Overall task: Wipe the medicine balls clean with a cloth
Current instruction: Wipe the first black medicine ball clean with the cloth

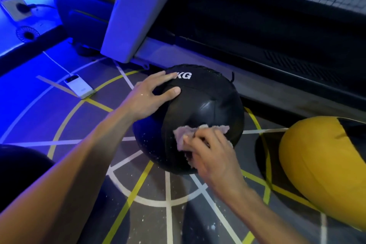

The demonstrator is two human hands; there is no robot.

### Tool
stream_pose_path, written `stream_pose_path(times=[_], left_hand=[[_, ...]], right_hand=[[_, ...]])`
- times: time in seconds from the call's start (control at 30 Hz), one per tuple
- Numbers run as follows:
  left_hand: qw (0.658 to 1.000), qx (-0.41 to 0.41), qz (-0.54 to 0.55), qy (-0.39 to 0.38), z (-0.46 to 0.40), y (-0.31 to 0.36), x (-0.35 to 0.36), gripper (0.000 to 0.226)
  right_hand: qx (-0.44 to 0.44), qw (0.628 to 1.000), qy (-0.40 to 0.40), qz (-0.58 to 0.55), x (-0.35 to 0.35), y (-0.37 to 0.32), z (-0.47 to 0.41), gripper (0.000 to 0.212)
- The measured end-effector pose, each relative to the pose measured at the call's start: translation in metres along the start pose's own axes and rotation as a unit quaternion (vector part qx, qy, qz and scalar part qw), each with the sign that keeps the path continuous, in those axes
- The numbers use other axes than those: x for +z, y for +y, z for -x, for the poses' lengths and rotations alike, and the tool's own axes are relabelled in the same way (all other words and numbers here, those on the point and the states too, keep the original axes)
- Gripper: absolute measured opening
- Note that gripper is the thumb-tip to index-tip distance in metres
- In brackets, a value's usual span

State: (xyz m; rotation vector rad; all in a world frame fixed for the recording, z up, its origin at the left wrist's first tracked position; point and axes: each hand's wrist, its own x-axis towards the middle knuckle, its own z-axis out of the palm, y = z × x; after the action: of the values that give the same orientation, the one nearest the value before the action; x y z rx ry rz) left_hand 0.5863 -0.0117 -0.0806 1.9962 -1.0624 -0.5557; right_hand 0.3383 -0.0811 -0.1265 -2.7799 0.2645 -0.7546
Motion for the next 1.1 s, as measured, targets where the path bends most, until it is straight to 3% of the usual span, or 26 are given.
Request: stream_pose_path(times=[0.07, 0.1, 0.17, 0.23, 0.27, 0.3, 0.4, 0.47, 0.53, 0.6, 0.67, 0.87, 1.03, 1.1], left_hand=[[1.0, 0.007, 0.021, 0.006, 0.004, -0.001, 0.001, 0.063], [1.0, 0.01, 0.026, 0.007, 0.005, -0.001, 0.002, 0.063], [1.0, 0.006, 0.024, 0.004, 0.005, 0.002, 0.004, 0.063], [1.0, 0.003, 0.017, 0.007, 0.007, 0.005, 0.007, 0.064], [1.0, 0.005, 0.015, 0.014, 0.009, 0.007, 0.008, 0.064], [1.0, 0.006, 0.014, 0.02, 0.013, 0.006, 0.009, 0.066], [1.0, 0.022, 0.008, 0.021, 0.028, 0.002, 0.012, 0.068], [0.999, 0.034, 0.0, 0.022, 0.039, 0.001, 0.015, 0.065], [0.999, 0.028, -0.01, 0.026, 0.047, 0.005, 0.017, 0.06], [1.0, 0.018, -0.015, 0.017, 0.053, 0.013, 0.019, 0.049], [1.0, 0.023, -0.015, 0.014, 0.06, 0.019, 0.022, 0.043], [0.995, 0.072, -0.054, 0.043, 0.104, 0.017, 0.041, 0.046], [0.993, 0.085, -0.069, 0.044, 0.122, 0.025, 0.057, 0.045], [0.994, 0.082, -0.066, 0.039, 0.123, 0.028, 0.059, 0.041]], right_hand=[[-0.092, 0.995, -0.038, 0.0, -0.011, 0.011, -0.009, 0.018], [-0.1, 0.993, -0.013, -0.055, -0.016, 0.018, -0.019, 0.021], [0.005, 0.991, 0.076, -0.108, -0.029, 0.029, -0.04, 0.016], [0.155, 0.978, 0.131, -0.041, -0.03, 0.025, -0.046, 0.02], [0.186, 0.973, 0.131, -0.038, -0.023, 0.015, -0.04, 0.023], [0.182, 0.977, 0.1, -0.042, -0.015, 0.0, -0.028, 0.029], [-0.002, 0.998, -0.044, 0.037, -0.005, -0.026, 0.009, 0.055], [-0.02, 0.996, -0.061, 0.055, -0.017, -0.011, 0.012, 0.064], [0.073, 0.997, 0.028, 0.008, -0.029, -0.002, 0.002, 0.049], [0.223, 0.96, 0.14, -0.095, -0.033, -0.003, -0.009, 0.027], [0.307, 0.922, 0.201, -0.122, -0.028, -0.015, -0.009, 0.019], [0.317, 0.924, 0.16, -0.142, -0.047, -0.043, 0.039, 0.022], [0.473, 0.832, 0.219, -0.191, -0.063, 0.001, 0.027, 0.013], [0.496, 0.825, 0.225, -0.152, -0.062, 0.005, 0.015, 0.007]])
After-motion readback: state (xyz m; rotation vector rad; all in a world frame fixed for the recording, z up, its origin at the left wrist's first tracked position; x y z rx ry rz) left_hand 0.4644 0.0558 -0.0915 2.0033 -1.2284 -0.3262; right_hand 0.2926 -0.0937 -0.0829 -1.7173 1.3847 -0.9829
